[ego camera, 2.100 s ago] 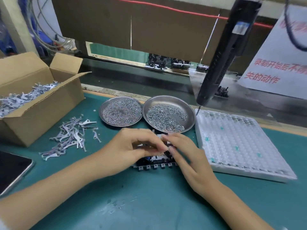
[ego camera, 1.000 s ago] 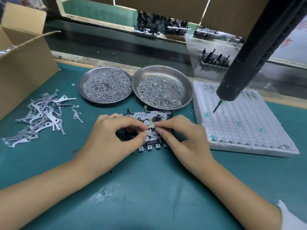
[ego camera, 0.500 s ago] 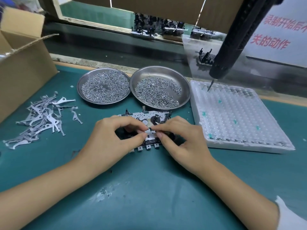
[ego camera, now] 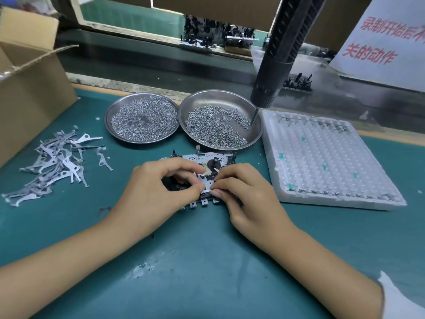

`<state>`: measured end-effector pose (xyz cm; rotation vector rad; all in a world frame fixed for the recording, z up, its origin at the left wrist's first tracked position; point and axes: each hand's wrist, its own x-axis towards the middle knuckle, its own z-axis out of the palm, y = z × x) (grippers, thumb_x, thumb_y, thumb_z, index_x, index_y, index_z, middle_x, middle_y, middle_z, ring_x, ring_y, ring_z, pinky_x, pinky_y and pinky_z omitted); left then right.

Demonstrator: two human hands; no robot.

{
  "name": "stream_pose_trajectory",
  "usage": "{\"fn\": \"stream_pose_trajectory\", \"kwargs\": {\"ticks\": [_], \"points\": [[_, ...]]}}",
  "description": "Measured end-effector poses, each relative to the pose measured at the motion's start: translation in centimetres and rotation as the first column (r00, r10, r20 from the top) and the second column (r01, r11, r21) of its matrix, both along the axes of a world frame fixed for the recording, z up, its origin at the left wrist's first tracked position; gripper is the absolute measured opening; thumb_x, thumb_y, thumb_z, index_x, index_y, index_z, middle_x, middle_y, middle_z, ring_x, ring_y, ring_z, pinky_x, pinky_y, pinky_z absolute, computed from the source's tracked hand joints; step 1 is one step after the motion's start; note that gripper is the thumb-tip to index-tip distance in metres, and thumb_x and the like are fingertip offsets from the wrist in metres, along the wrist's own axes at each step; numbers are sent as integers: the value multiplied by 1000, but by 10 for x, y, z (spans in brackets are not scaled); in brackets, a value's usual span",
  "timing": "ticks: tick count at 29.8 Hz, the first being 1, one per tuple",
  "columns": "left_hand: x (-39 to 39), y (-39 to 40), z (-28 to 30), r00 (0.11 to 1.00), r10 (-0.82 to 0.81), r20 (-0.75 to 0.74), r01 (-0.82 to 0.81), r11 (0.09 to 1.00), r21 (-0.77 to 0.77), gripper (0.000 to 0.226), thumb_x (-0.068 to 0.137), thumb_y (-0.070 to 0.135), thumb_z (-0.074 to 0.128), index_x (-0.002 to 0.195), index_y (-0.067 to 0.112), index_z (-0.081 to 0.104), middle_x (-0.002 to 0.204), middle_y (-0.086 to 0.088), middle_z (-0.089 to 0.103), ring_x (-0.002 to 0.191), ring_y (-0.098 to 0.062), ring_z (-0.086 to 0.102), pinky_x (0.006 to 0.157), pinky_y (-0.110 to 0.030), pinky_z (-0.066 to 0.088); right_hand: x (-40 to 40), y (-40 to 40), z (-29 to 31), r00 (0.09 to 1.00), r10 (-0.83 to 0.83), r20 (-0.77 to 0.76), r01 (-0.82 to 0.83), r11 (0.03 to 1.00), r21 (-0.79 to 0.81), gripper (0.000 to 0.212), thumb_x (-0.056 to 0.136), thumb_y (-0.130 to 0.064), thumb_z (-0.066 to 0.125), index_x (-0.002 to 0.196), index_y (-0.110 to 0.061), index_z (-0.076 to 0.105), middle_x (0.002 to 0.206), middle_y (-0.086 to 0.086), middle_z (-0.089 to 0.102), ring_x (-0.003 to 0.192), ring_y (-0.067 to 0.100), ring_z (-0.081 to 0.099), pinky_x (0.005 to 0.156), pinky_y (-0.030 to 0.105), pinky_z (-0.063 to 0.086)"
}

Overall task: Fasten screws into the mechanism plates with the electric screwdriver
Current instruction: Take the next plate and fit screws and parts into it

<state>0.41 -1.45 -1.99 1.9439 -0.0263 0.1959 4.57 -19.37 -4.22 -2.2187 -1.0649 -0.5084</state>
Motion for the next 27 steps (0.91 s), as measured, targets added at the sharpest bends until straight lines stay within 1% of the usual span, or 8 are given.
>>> {"fn": "stream_pose_trajectory", "kwargs": {"ticks": [5,10,12,15,17,20,24,27], "points": [[2,3,-2,1000,-1,-14,1,1000,-6,29,72,8,77,83,35,72,70,9,72,63,-4,62,65,-10,47,-2,5,-1,999,-43,5,43,999,17,6,81,0,64,80,2,69,85,12,63,75,31,58,70,32,44],[3,7,-2,999,-44,-29,44,999,10,28,73,12,79,88,34,72,73,9,73,66,-2,62,69,-12,48,1,0,5,974,3,-228,37,984,172,9,85,-4,64,88,-2,72,88,6,64,83,14,58,76,15,42],[5,7,-2,998,-46,-31,46,999,2,28,71,16,81,89,34,71,73,9,73,66,-1,60,68,-11,48,2,-2,6,959,39,-280,24,976,216,14,88,-5,59,94,-4,71,87,4,66,84,13,59,77,17,44],[5,7,-2,999,-43,-27,43,999,1,29,66,27,73,92,40,70,75,10,73,69,-1,62,72,-14,49,2,-3,8,950,54,-306,5,982,188,19,90,-5,55,101,-7,71,84,0,65,85,12,56,80,22,44],[6,8,-4,999,-48,-15,49,999,11,34,67,26,75,94,45,67,75,11,73,69,0,63,71,-14,49,4,-2,8,948,54,-314,-6,988,152,21,91,-5,53,102,-8,70,82,-2,64,85,10,53,81,21,43],[7,9,-5,998,-68,9,68,997,41,35,71,20,82,94,43,69,76,11,73,70,-1,63,74,-16,49,6,-2,7,939,62,-339,-8,987,158,21,92,-4,52,104,-9,70,83,-2,65,86,11,53,82,22,43],[9,13,-1,990,-74,117,55,986,156,28,70,31,80,96,37,71,85,16,70,78,-5,62,78,-16,47,4,-4,4,940,66,-334,3,979,203,21,92,-2,55,105,-9,69,86,-1,66,88,12,56,82,20,43],[22,28,6,960,28,278,-95,968,234,18,84,29,67,101,30,70,87,12,65,77,-5,57,73,-8,41,3,-4,2,944,59,-325,20,972,236,20,91,-5,55,104,-9,70,90,0,66,89,11,57,82,19,43]]}}
